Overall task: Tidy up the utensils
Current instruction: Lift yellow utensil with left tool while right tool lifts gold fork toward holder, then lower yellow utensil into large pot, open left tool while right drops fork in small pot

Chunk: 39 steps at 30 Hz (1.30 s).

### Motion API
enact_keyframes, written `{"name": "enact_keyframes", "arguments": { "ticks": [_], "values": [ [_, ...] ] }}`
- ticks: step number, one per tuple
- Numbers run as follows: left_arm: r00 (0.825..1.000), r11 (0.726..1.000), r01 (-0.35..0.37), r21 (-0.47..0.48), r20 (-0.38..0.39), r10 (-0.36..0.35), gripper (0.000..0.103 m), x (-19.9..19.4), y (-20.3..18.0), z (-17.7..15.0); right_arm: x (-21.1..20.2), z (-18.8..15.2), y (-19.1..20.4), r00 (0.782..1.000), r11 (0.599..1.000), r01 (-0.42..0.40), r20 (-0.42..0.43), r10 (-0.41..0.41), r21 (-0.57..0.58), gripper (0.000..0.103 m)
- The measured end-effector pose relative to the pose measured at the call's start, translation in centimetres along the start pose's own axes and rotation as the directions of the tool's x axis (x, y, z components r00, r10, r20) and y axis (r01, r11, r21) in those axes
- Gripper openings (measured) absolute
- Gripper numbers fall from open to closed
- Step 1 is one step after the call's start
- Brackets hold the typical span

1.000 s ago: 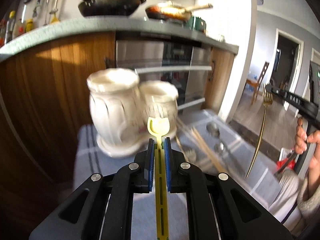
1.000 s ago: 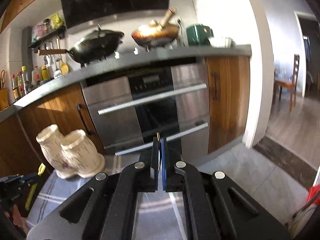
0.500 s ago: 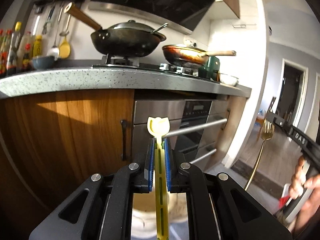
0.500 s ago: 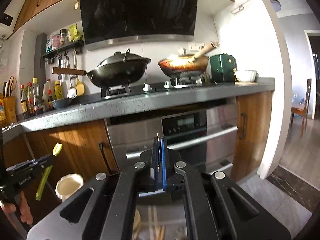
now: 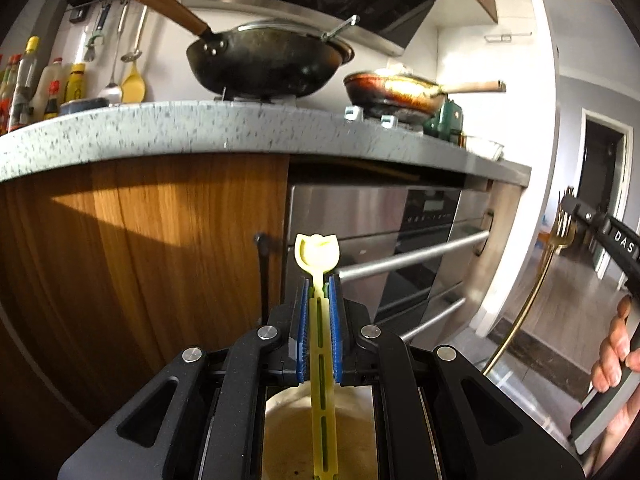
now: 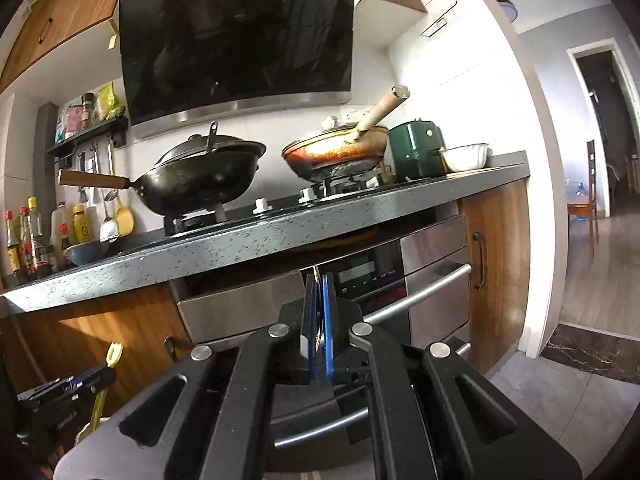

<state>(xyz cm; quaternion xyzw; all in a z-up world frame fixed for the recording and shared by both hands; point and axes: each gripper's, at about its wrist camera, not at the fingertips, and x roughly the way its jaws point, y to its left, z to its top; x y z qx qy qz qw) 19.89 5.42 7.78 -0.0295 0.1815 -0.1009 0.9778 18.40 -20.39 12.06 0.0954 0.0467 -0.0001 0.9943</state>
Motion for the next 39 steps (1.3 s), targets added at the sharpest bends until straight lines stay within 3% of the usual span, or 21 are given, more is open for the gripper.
{"name": "enact_keyframes", "arguments": {
  "ticks": [8,16,27,39],
  "values": [
    [1.0,0.998,0.005,0.056,0.0,-0.005,0.01,-0.2,-0.1,-1.4,1.1,-2.7,3.0,0.991,0.988,-0.114,-0.08,0.106,-0.106,0.003],
    [0.999,0.997,0.045,0.061,-0.026,-0.044,0.011,-1.9,0.5,-2.0,0.5,-4.5,6.4,0.963,0.949,-0.248,-0.153,0.22,-0.197,0.003],
    [0.988,0.989,0.126,0.074,-0.095,-0.118,0.011,-3.4,0.8,-2.6,1.2,-4.4,5.3,0.954,0.958,-0.26,-0.187,0.235,-0.123,0.004],
    [0.989,0.99,0.097,0.1,-0.118,-0.085,0.011,-2.5,0.3,-3.3,2.2,-4.6,4.4,0.952,0.967,-0.235,-0.223,0.21,-0.097,0.004]
  ]
}}
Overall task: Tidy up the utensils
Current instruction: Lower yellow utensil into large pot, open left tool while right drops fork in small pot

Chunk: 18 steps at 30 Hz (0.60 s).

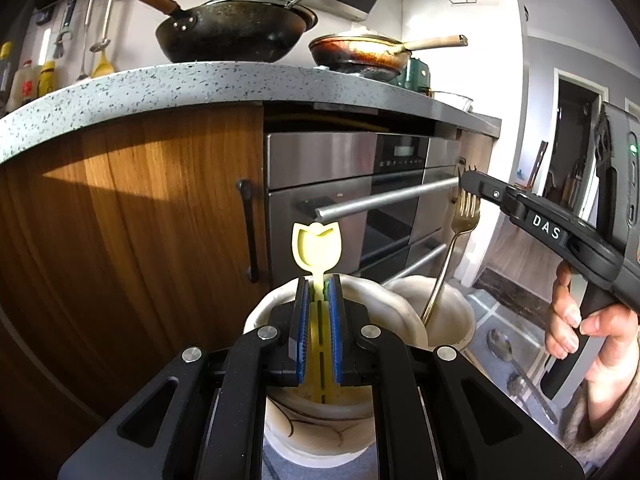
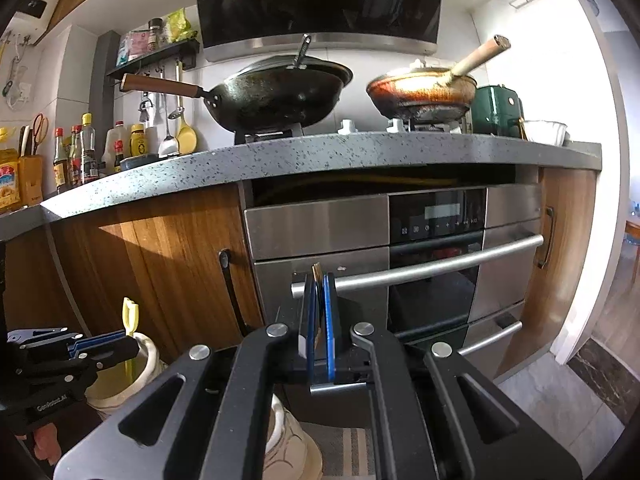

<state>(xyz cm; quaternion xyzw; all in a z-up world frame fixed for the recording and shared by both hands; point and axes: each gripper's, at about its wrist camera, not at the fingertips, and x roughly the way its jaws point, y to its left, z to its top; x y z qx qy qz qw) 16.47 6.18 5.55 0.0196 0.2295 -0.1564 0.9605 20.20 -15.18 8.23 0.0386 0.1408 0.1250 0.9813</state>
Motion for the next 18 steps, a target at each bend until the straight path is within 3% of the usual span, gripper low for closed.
{"name": "enact_keyframes", "arguments": {
  "ticks": [10,16,18],
  "values": [
    [1.0,1.0,-0.014,0.022,0.001,0.014,0.012,0.06,-0.33,0.02,0.38,-0.1,-0.98,0.999,0.999,-0.003,-0.034,0.004,0.05,0.006],
    [1.0,1.0,-0.015,0.016,0.002,0.015,0.012,-0.01,-0.17,0.07,0.25,0.12,-0.85,1.0,0.999,-0.012,-0.028,0.013,0.047,0.023],
    [1.0,1.0,-0.014,0.011,0.004,0.014,0.013,-0.04,-0.09,0.1,0.16,0.2,-0.95,0.999,0.998,-0.019,-0.025,0.021,0.057,0.037]
  ]
}}
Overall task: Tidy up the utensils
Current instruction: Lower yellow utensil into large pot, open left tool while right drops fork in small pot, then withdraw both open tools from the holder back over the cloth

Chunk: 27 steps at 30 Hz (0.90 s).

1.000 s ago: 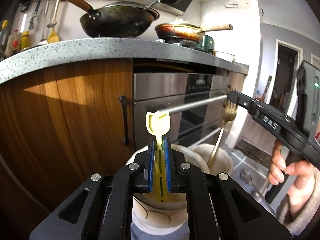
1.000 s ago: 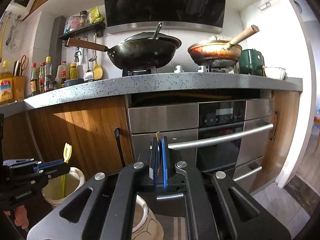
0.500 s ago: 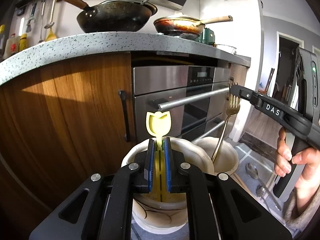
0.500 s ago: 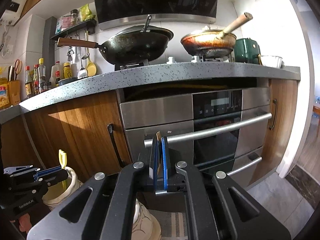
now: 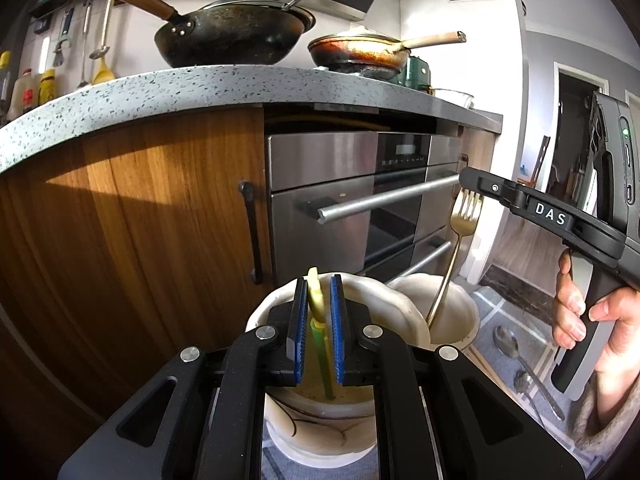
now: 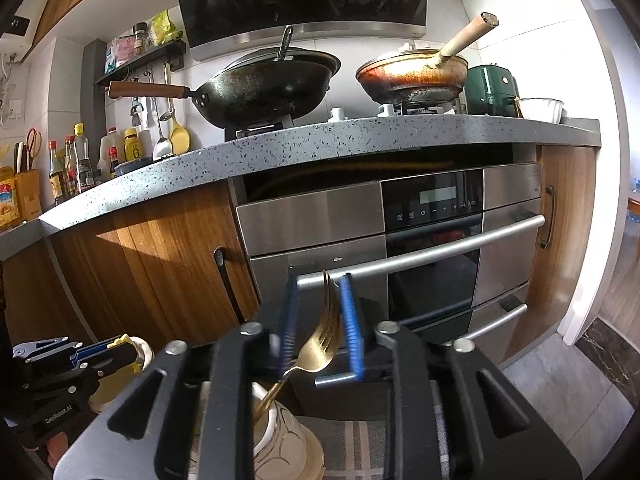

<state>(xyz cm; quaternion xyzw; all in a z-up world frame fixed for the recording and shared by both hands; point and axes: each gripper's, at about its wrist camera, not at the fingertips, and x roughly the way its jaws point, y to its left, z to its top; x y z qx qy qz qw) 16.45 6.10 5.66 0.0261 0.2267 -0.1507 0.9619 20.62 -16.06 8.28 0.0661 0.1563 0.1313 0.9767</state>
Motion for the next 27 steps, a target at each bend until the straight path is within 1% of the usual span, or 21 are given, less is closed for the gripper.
{"name": "enact_keyframes", "arguments": {
  "ticks": [2,4,6,7,9,11,13,15,16,17,18,20,22,24,27],
  "values": [
    [1.0,1.0,0.009,-0.004,0.0,-0.009,0.016,0.0,0.0,0.0,-0.1,0.1,-0.1,1.0,1.0,-0.007,0.005,0.007,0.004,0.044],
    [1.0,1.0,0.017,-0.006,-0.001,-0.017,0.021,0.0,-0.1,0.1,-0.3,0.2,-0.1,1.0,1.0,-0.011,0.01,0.011,0.007,0.048],
    [1.0,1.0,0.024,-0.004,0.003,-0.024,0.033,-0.2,-0.2,0.1,-0.5,0.4,-0.2,1.0,1.0,-0.013,0.015,0.013,0.016,0.059],
    [1.0,1.0,0.019,0.003,0.014,-0.019,0.037,-0.3,-0.4,0.2,-0.6,0.5,-0.3,1.0,1.0,-0.014,0.015,0.014,0.019,0.061],
    [0.999,1.0,-0.004,0.015,0.033,0.003,0.053,-0.7,-0.7,0.3,-0.9,0.6,-0.3,1.0,1.0,-0.015,0.012,0.015,0.018,0.068],
    [0.999,1.0,-0.018,0.016,0.044,0.017,0.053,-1.1,-0.7,0.6,-1.4,0.9,-0.2,1.0,1.0,-0.015,0.008,0.014,0.023,0.071],
    [0.999,0.999,-0.031,0.011,0.044,0.03,0.053,-1.4,-0.7,0.8,-2.3,1.4,0.0,1.0,1.0,-0.023,0.001,0.023,0.018,0.077],
    [0.997,0.998,-0.057,0.005,0.048,0.057,0.053,-2.2,-0.7,1.1,-3.4,2.0,0.4,1.0,1.0,-0.025,-0.011,0.025,-0.001,0.085],
    [0.996,0.998,-0.065,-0.002,0.054,0.065,0.055,-2.8,-0.7,1.3,-4.2,2.3,0.6,0.999,0.999,-0.032,-0.015,0.032,-0.013,0.088],
    [0.996,0.998,-0.067,-0.007,0.058,0.068,0.067,-3.2,-0.6,1.5,-4.7,2.4,0.7,0.999,0.999,-0.038,-0.017,0.037,-0.021,0.093],
    [0.995,0.997,-0.077,-0.017,0.067,0.078,0.082,-4.0,-0.6,1.6,-5.6,2.5,0.8,0.999,0.999,-0.043,-0.021,0.043,-0.033,0.097],
    [0.992,0.996,-0.085,-0.028,0.09,0.087,0.087,-5.5,-0.7,1.8,-7.5,2.6,1.0,0.999,0.997,-0.039,-0.028,0.037,-0.062,0.097],
    [0.992,0.996,-0.087,-0.025,0.085,0.088,0.089,-6.9,-0.9,1.9,-9.0,2.5,0.8,0.999,0.997,-0.029,-0.044,0.025,-0.071,0.097],
    [0.992,0.995,-0.094,-0.022,0.085,0.096,0.094,-8.2,-1.3,1.8,-10.2,2.1,0.2,0.997,0.998,-0.025,-0.07,0.021,-0.061,0.097],
    [0.992,0.995,-0.104,-0.008,0.072,0.104,0.097,-9.9,-2.0,1.4,-11.6,1.3,-0.8,0.994,0.999,-0.013,-0.112,0.008,-0.044,0.097]
  ]
}}
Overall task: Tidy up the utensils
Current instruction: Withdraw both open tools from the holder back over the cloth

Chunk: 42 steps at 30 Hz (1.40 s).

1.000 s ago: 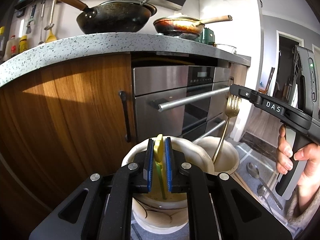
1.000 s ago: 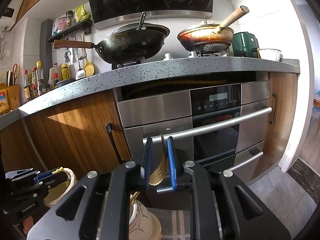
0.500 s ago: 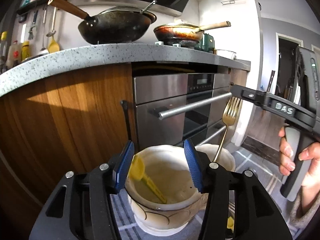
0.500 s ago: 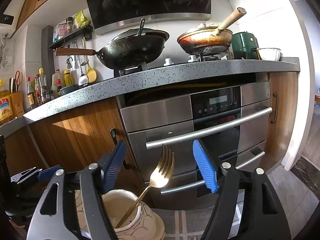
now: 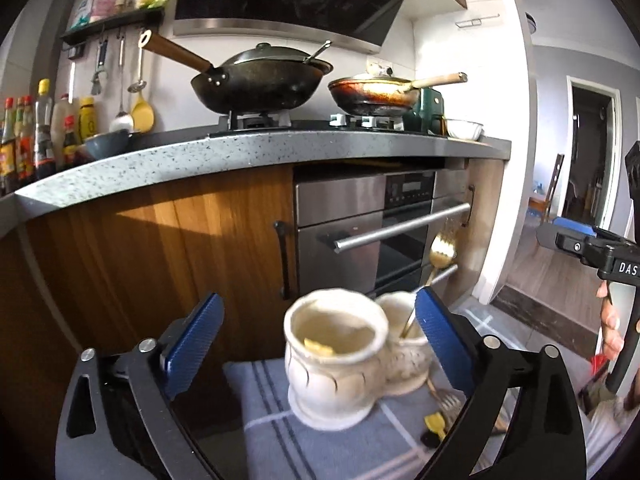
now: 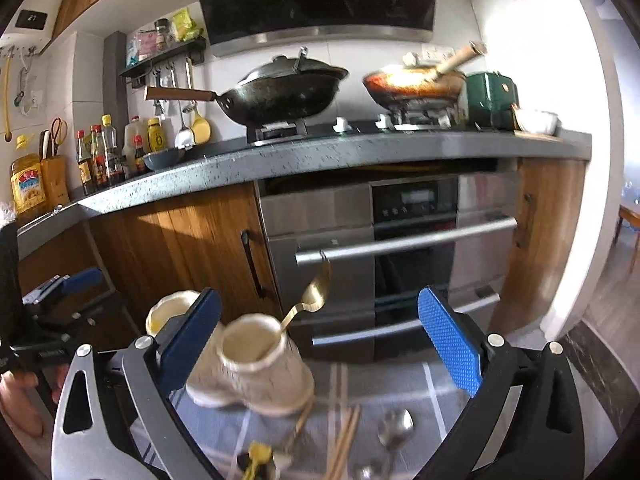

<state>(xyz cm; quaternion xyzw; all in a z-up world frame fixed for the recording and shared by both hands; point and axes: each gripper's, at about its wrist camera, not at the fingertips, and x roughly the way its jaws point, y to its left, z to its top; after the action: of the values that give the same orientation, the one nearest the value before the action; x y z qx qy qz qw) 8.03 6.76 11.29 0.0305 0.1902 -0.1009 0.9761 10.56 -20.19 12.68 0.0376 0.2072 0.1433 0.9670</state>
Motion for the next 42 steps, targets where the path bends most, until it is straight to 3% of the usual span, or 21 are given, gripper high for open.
{"name": "enact_keyframes", "arguments": {
  "ticks": [8,16,26,32,39,42],
  "values": [
    [0.998,0.998,0.025,-0.054,-0.061,-0.028,0.098,-2.0,-1.3,-3.2,-1.8,-4.9,-2.2,0.996,0.997,0.065,-0.07,-0.062,0.036,0.097],
    [0.991,0.997,0.022,-0.07,-0.127,-0.031,0.098,-0.5,-1.9,-7.1,0.1,-9.2,-4.6,0.985,0.988,0.103,-0.147,-0.086,0.115,0.097],
    [0.977,0.998,0.031,-0.054,-0.21,-0.042,0.098,1.3,-2.8,-10.3,2.1,-12.1,-6.8,0.969,0.982,0.147,-0.218,-0.119,0.116,0.097],
    [0.972,0.999,0.041,-0.027,-0.229,-0.046,0.098,2.2,-3.8,-11.0,3.5,-13.0,-6.2,0.961,0.986,0.063,-0.277,-0.018,0.153,0.097],
    [0.955,0.998,0.055,-0.018,-0.292,-0.058,0.098,3.5,-5.0,-12.0,4.5,-14.0,-3.9,0.946,0.996,0.006,-0.324,0.022,0.087,0.097],
    [0.952,0.999,0.039,0.016,-0.304,-0.032,0.098,3.7,-5.3,-12.3,5.1,-14.5,-2.9,0.937,0.998,-0.017,-0.348,0.038,0.065,0.086]
  ]
}}
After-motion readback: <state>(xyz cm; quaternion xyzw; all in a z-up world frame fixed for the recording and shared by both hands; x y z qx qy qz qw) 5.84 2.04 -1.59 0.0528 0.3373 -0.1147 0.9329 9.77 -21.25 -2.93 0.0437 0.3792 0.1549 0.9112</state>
